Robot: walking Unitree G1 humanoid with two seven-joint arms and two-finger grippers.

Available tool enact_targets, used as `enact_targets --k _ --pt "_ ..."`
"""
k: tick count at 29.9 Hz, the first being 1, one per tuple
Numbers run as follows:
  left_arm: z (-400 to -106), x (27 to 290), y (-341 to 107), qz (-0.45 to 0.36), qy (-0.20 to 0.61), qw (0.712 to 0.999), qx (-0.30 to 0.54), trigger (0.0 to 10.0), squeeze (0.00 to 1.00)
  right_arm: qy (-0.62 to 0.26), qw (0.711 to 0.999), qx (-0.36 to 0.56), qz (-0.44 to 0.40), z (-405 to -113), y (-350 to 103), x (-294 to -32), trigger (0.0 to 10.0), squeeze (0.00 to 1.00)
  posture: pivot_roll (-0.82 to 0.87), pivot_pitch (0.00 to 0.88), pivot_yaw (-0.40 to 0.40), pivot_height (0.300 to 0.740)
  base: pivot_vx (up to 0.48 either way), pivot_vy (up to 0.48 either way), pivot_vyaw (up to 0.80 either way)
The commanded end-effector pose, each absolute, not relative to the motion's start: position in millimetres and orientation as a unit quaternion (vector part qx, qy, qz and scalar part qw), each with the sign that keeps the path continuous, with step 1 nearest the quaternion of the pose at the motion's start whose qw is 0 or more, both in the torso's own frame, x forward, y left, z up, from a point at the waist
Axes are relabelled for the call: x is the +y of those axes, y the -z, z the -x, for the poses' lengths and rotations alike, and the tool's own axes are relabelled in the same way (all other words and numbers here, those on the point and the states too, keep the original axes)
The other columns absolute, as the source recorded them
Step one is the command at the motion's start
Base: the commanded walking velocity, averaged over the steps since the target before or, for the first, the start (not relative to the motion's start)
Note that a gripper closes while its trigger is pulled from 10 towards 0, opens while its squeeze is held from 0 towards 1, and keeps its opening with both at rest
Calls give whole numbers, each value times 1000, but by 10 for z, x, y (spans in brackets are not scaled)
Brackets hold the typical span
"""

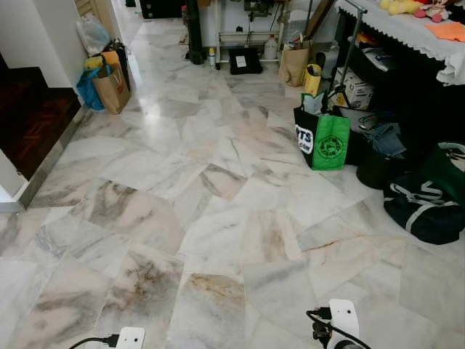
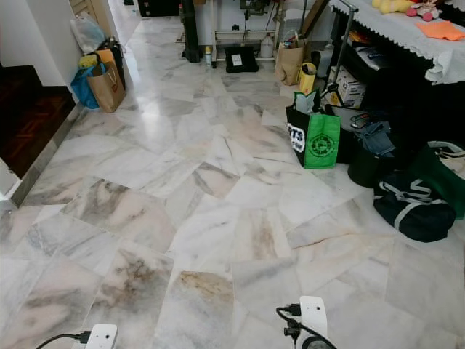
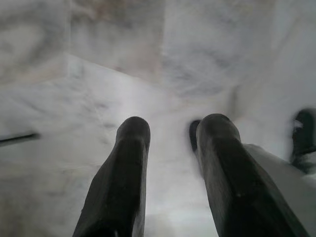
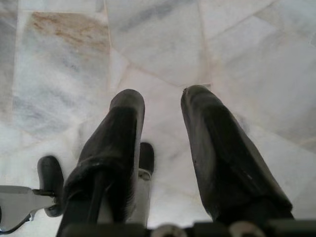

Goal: Setting the table

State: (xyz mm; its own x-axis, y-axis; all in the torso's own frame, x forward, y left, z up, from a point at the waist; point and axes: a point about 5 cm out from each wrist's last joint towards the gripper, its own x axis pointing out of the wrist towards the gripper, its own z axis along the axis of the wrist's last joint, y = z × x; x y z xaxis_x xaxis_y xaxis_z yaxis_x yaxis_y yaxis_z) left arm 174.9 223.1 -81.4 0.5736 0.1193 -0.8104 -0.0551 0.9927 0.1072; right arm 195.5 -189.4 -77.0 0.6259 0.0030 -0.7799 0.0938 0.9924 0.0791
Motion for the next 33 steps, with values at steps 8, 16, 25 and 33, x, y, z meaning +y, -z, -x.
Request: enact_targets --k 8,16,25,33 --pt "-1970 2280 688 -54 -36 901 430 10000 0 38 904 417 -84 -2047 720 -1897 10000 0 -63 59 18 740 0 0 0" --pt "-1960 2273 695 -54 -35 900 432 10000 0 34 904 416 -89 -2042 724 -1877 10000 0 -52 48 8 740 0 0 0" --pt "-1893 2164 753 -38 -37 898 437 10000 0 42 906 413 -85 -2061 704 -1950 10000 0 -44 51 -15 740 0 0 0" --pt "-1838 2174 779 -35 -41 895 443 10000 0 34 905 416 -82 -2076 700 -1931 10000 0 -44 55 -18 740 0 0 -622"
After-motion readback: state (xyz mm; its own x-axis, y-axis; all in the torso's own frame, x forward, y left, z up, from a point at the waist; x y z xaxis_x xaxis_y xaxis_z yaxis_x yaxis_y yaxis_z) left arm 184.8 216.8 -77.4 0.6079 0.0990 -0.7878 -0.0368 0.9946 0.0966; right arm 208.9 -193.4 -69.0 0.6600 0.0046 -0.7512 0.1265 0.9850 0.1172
